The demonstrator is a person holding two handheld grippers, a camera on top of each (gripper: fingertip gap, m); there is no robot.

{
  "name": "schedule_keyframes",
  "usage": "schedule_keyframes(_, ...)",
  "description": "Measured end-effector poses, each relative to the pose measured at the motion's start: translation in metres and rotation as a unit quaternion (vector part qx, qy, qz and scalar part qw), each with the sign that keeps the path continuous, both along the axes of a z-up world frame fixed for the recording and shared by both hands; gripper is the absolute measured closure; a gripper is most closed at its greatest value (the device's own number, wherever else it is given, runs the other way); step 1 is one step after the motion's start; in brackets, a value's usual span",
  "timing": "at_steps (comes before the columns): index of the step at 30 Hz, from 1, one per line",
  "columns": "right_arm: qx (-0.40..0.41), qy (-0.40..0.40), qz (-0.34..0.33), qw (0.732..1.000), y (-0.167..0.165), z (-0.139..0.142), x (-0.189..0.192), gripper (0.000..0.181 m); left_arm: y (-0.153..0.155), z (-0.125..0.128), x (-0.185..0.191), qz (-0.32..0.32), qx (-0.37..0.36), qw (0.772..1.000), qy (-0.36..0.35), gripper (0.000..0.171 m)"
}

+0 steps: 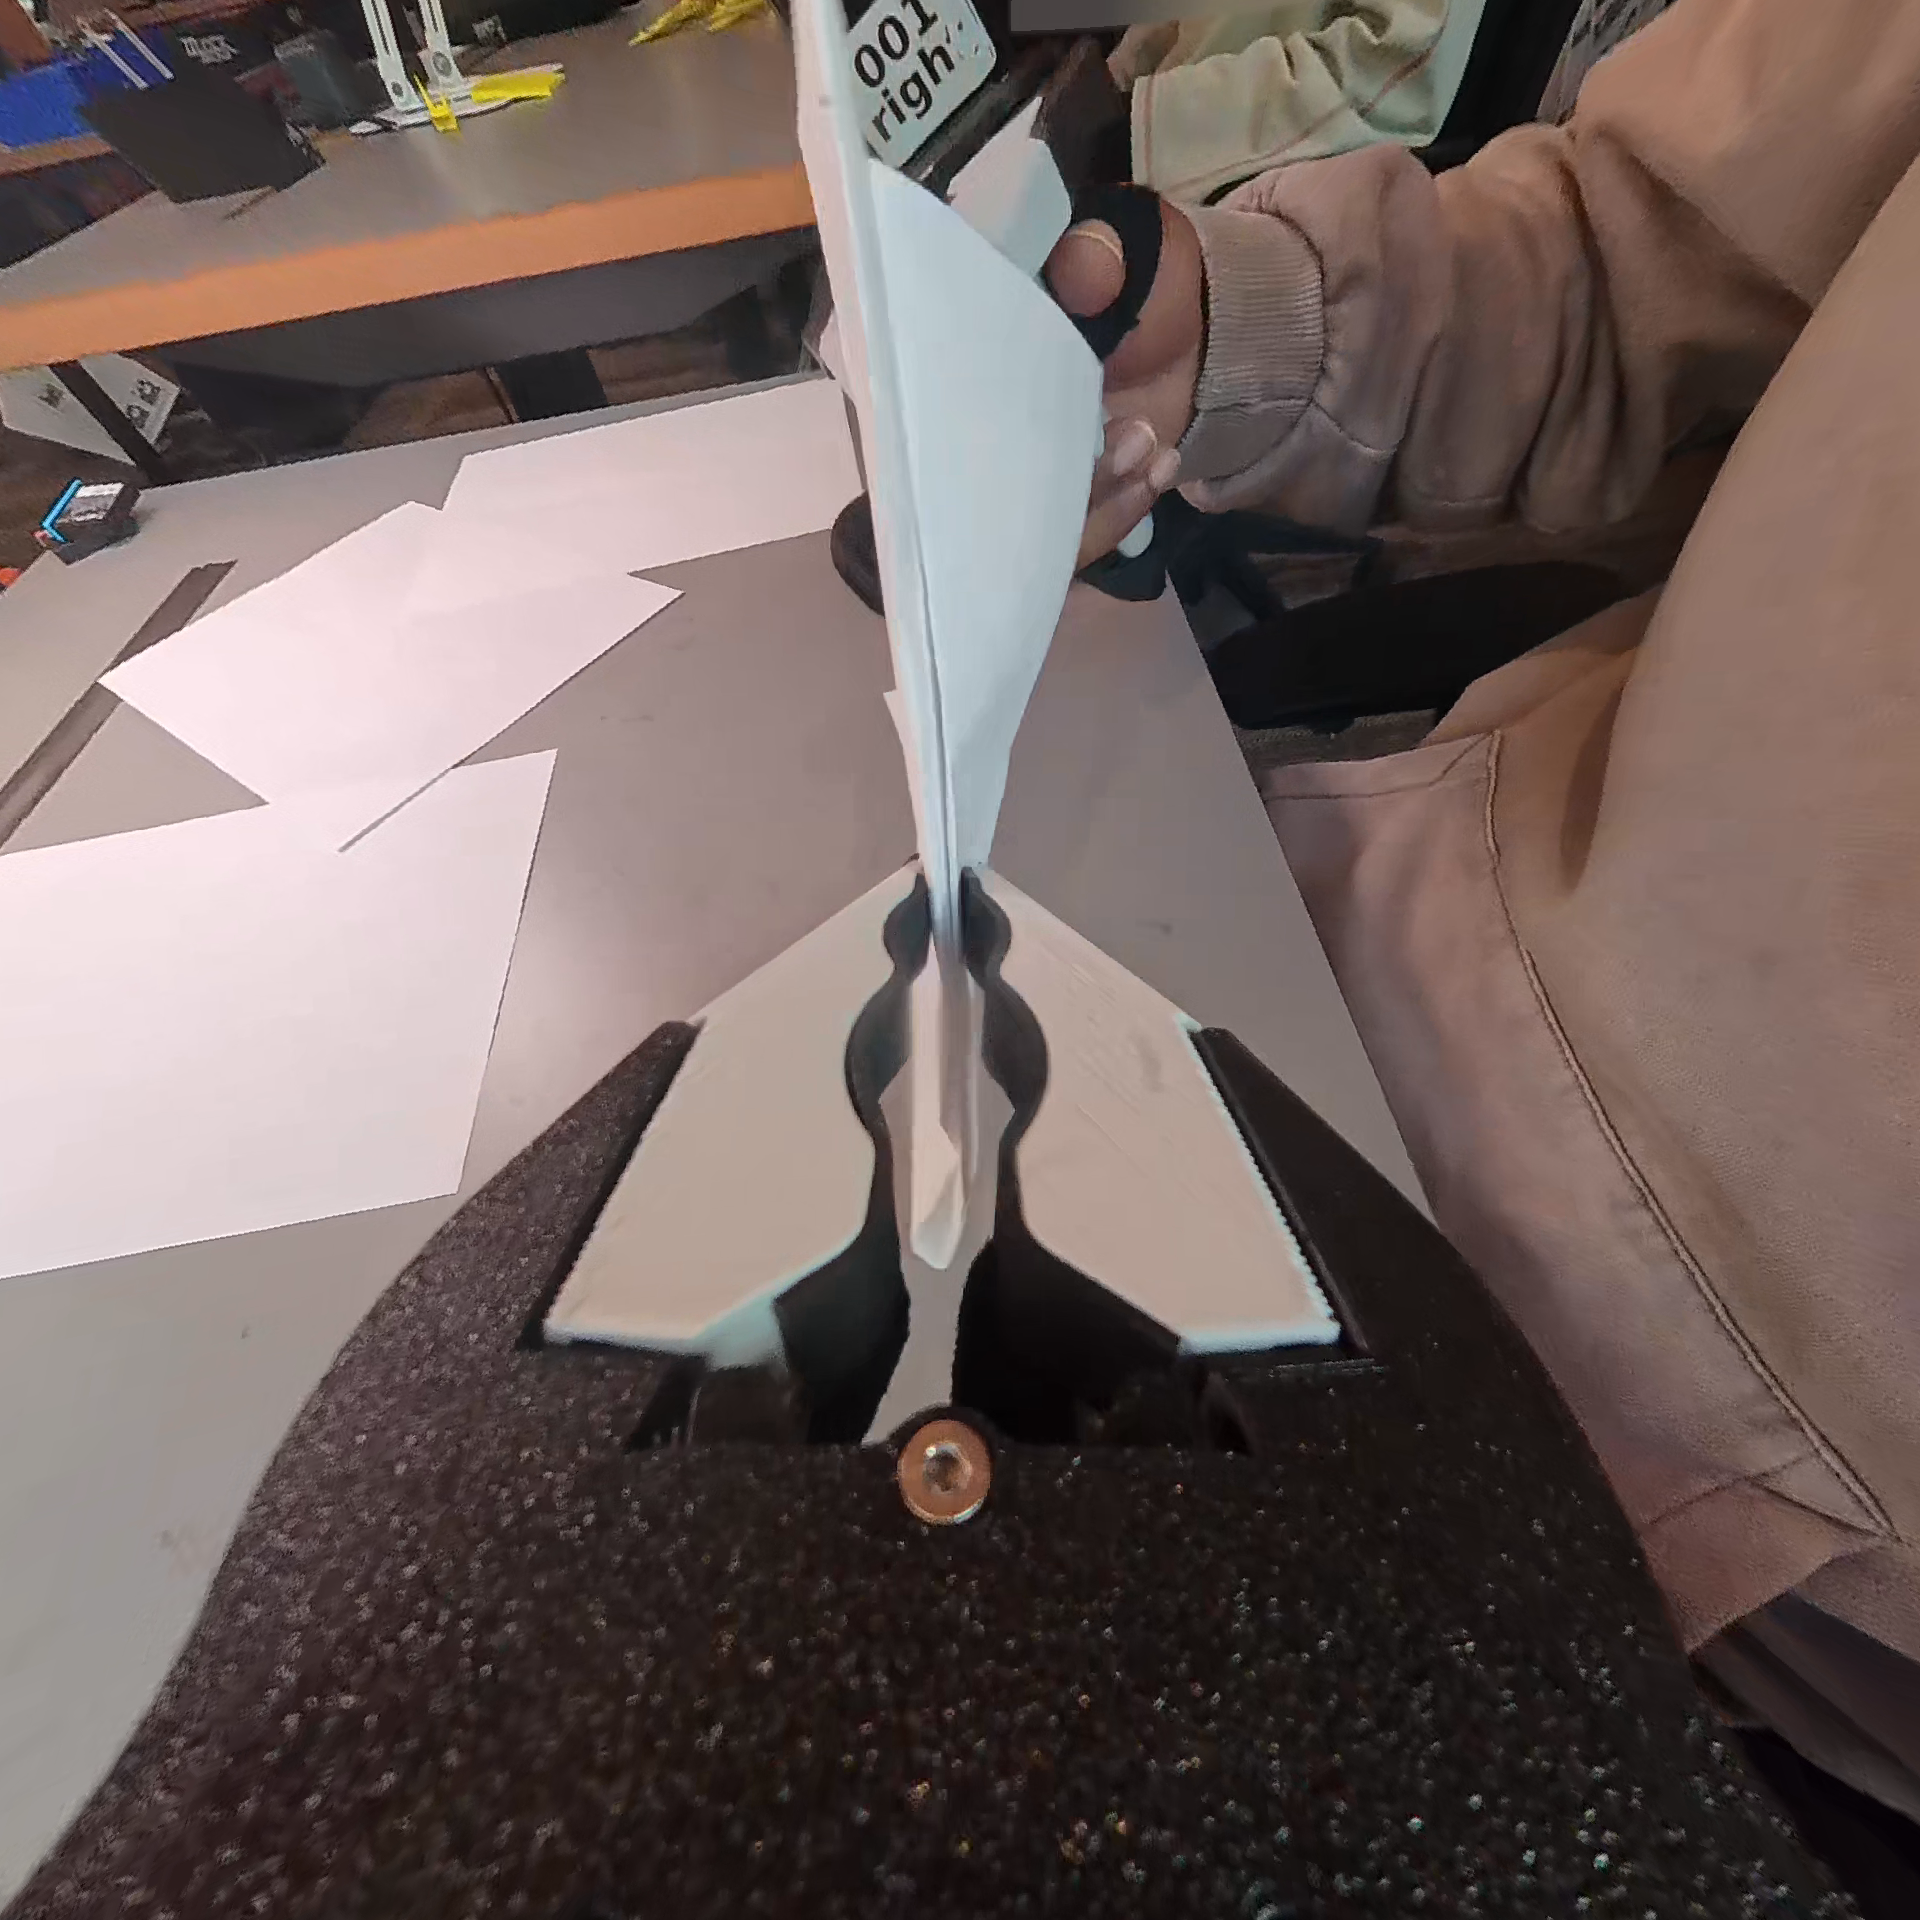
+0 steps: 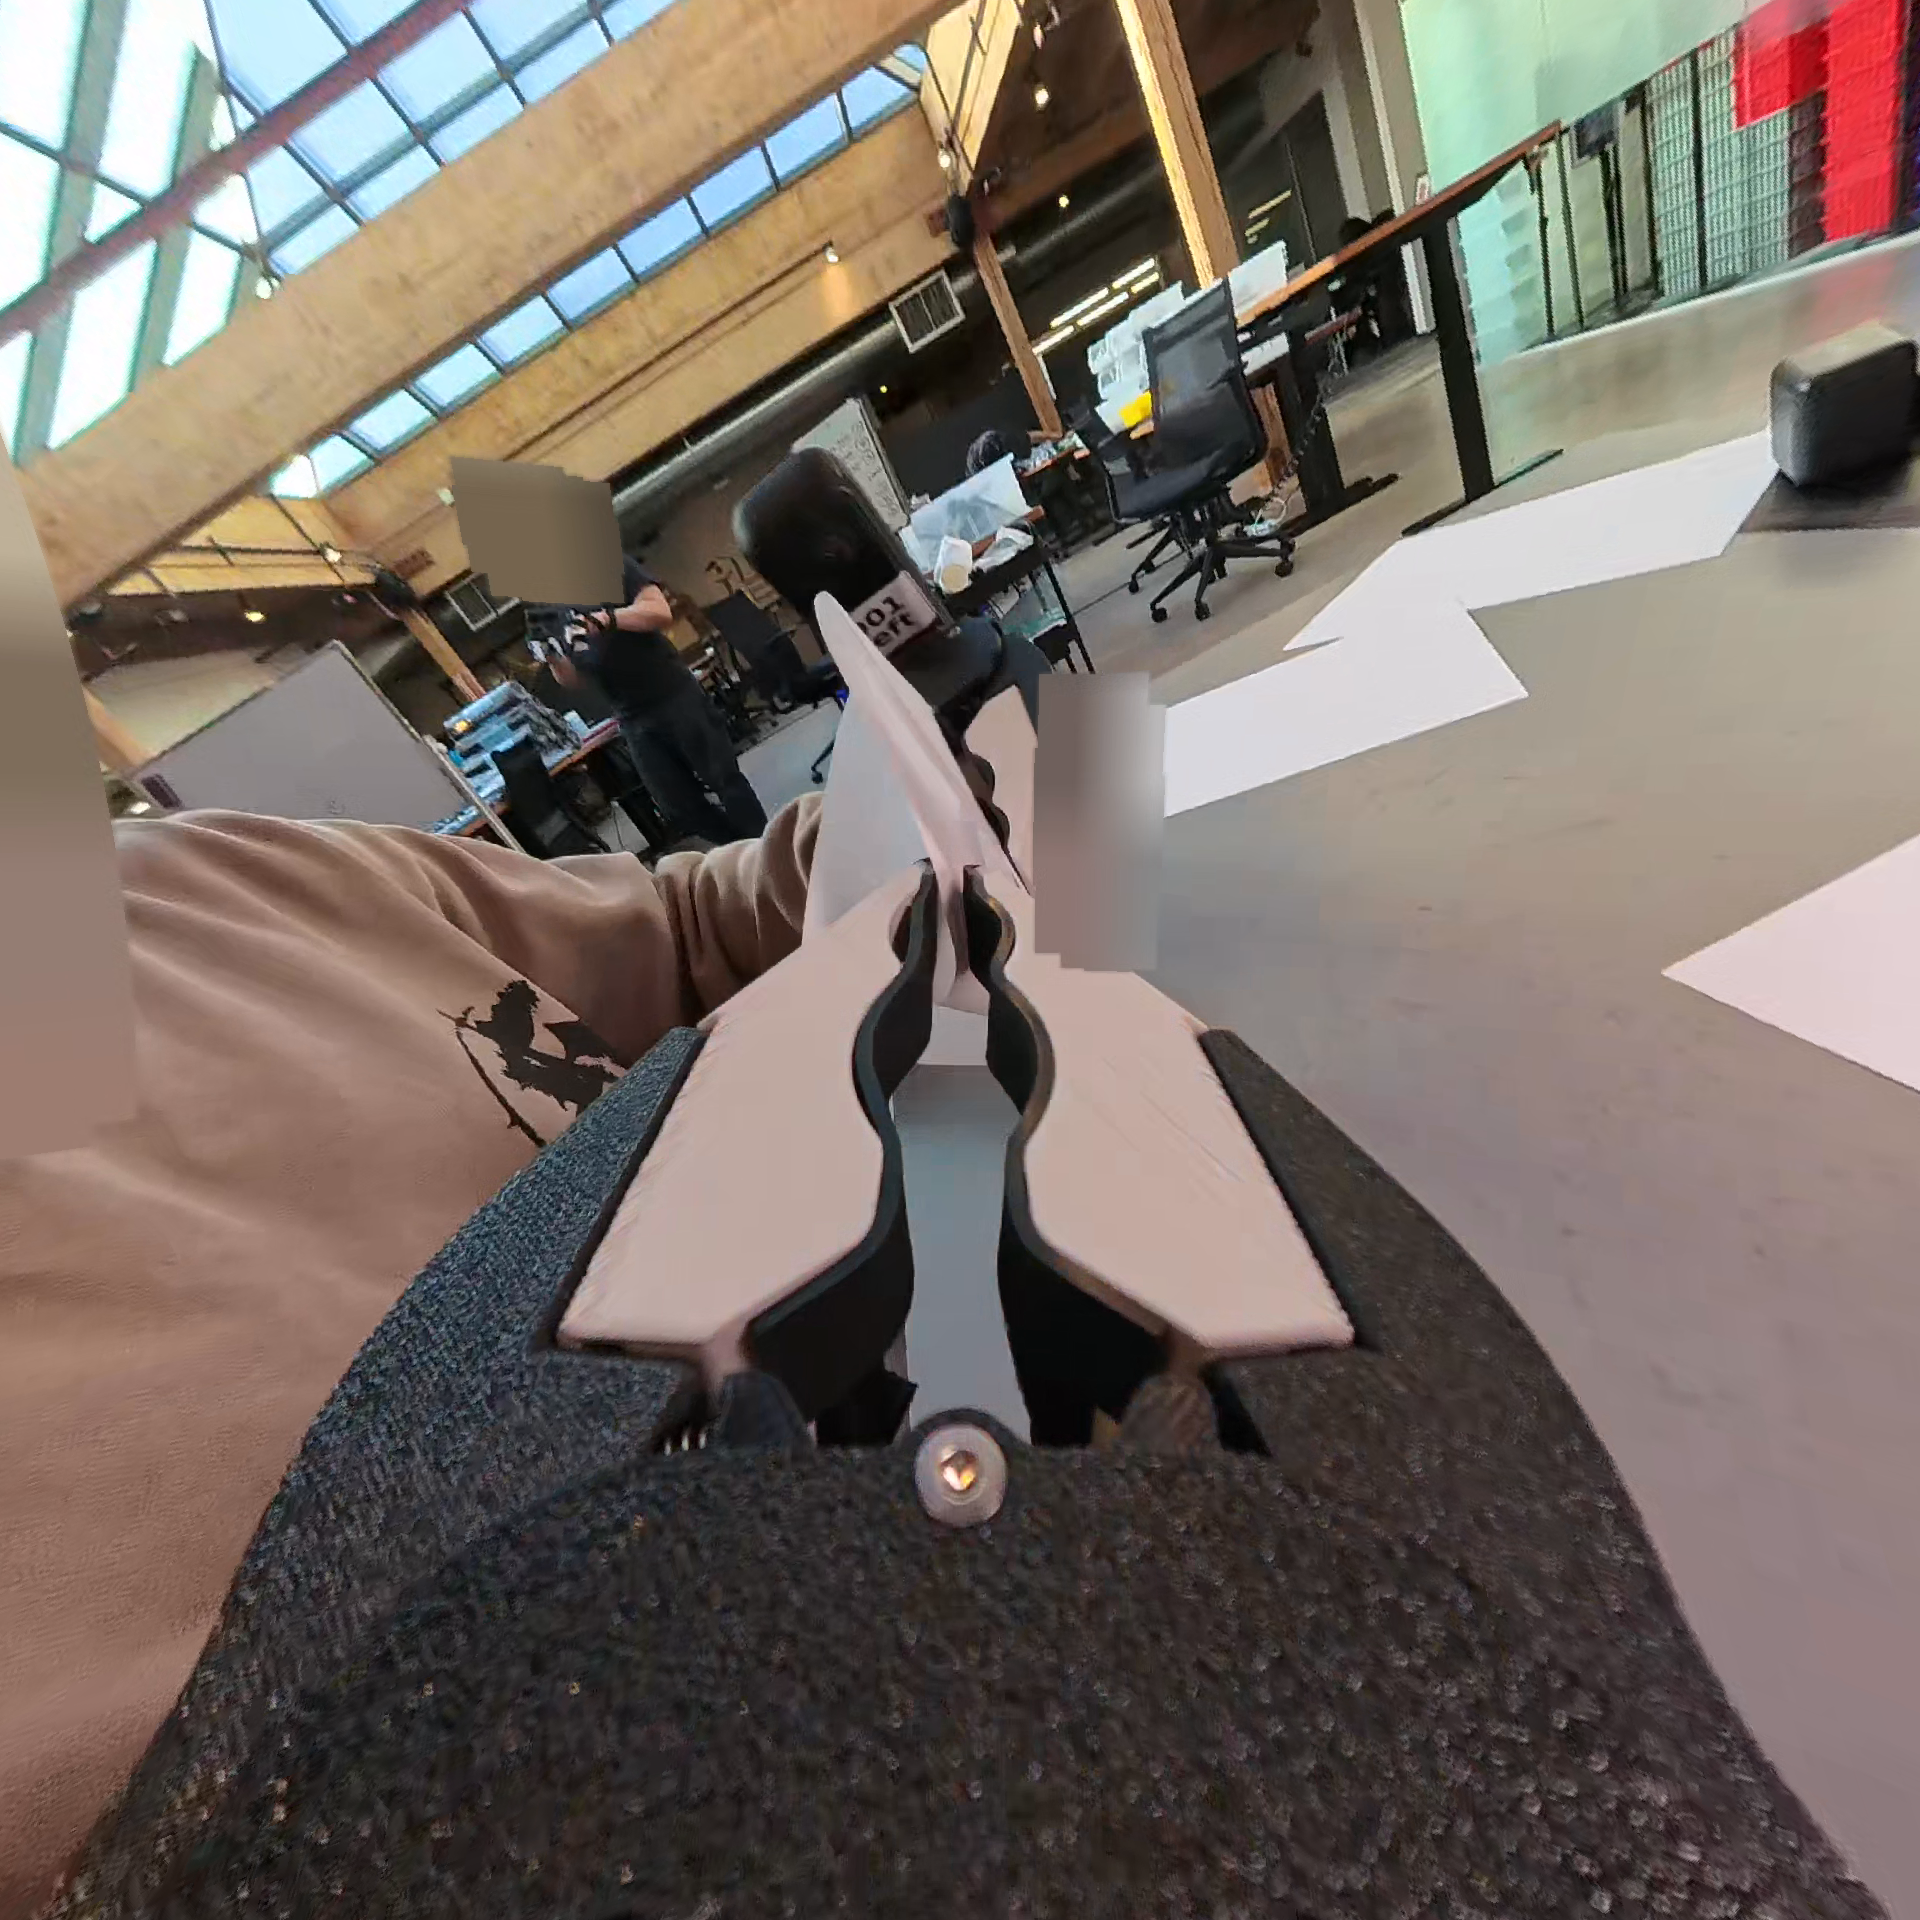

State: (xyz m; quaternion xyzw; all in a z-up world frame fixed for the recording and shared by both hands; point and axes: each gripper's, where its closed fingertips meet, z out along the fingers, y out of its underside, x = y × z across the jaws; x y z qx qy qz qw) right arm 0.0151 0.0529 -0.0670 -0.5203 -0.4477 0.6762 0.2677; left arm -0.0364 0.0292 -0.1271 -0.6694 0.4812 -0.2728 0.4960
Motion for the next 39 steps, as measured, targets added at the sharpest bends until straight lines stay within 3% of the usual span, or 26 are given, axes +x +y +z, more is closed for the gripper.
schedule_keyframes(4,0.02,0.09,0.02,0.996,-0.011,0.036,0.011,0.163,-0.005,0.022,0.005,-0.032,-0.052,0.991,-0.115,0.171)
schedule_keyframes(6,0.051,0.117,-0.009,0.992,-0.01,0.046,0.013,0.163,-0.009,0.034,0.005,-0.053,-0.081,0.979,-0.181,0.171)
schedule_keyframes(11,0.182,0.107,-0.097,0.973,-0.015,0.043,0.003,0.168,-0.012,0.051,0.007,-0.079,-0.114,0.952,-0.273,0.171)
schedule_keyframes(16,0.235,0.096,-0.179,0.951,-0.003,0.044,-0.004,0.17,-0.016,0.061,0.006,-0.095,-0.131,0.934,-0.319,0.171)
schedule_keyframes(21,0.238,0.064,-0.165,0.955,-0.01,0.035,-0.014,0.162,-0.017,0.061,0.009,-0.09,-0.133,0.931,-0.328,0.171)
schedule_keyframes(24,0.293,0.066,-0.169,0.939,-0.02,0.033,-0.018,0.177,-0.01,0.054,0.009,-0.065,-0.132,0.936,-0.32,0.171)
schedule_keyframes(27,0.353,0.066,-0.19,0.914,-0.025,0.034,-0.018,0.177,-0.005,0.053,0.007,-0.044,-0.133,0.938,-0.316,0.171)
schedule_keyframes(31,0.322,0.056,-0.158,0.932,-0.028,0.026,-0.02,0.173,-0.007,0.05,0.01,-0.032,-0.129,0.943,-0.305,0.171)
schedule_keyframes(34,0.291,0.027,-0.097,0.952,-0.037,0.007,-0.027,0.17,-0.017,0.047,0.019,-0.053,-0.134,0.946,-0.292,0.171)
schedule_keyframes(37,0.239,0.034,-0.053,0.969,-0.044,0.0,-0.029,0.18,-0.024,0.041,0.029,-0.061,-0.141,0.951,-0.268,0.171)
schedule_keyframes(39,0.203,0.023,-0.065,0.977,-0.035,-0.002,-0.031,0.181,-0.021,0.038,0.029,-0.043,-0.143,0.954,-0.261,0.166)
